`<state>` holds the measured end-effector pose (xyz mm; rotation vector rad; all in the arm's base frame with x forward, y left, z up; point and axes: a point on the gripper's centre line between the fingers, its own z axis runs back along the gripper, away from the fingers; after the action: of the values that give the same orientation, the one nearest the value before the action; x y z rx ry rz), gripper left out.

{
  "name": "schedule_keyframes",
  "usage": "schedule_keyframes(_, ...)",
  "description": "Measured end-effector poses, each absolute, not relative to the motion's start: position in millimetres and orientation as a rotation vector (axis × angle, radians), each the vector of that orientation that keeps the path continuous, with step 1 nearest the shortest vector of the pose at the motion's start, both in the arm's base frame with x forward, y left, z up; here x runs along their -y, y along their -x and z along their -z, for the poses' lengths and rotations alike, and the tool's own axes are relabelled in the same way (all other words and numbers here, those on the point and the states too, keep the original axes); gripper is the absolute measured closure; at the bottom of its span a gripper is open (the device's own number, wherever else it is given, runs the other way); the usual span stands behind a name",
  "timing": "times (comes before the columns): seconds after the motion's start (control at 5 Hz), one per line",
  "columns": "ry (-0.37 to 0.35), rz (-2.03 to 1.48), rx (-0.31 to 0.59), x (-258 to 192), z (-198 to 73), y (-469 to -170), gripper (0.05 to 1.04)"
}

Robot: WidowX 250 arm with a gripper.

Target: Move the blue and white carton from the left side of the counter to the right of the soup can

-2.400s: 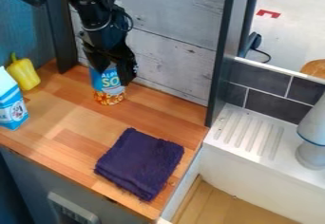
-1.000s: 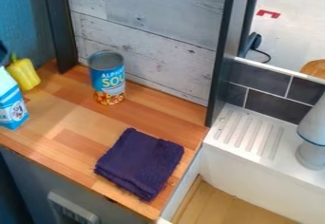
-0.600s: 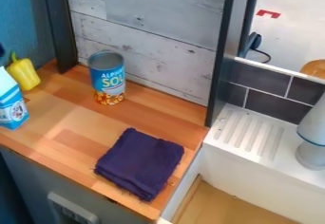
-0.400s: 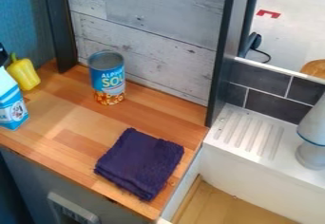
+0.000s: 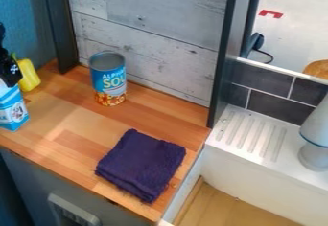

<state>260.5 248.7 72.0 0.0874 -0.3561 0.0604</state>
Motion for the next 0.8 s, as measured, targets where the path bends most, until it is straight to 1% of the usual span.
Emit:
schedule_keyframes(0.2,-0.049,-0.018,0.325,-246.2,-73.1,-259.2,0.083)
schedule_keyframes(0.6,-0.063,-0.002,0.257,-253.0,-60.5,-254.5,0.083)
schedule_keyframes(0.8,-0.07,-0.019,0.228,-257.2,-48.2,-255.1,0.134)
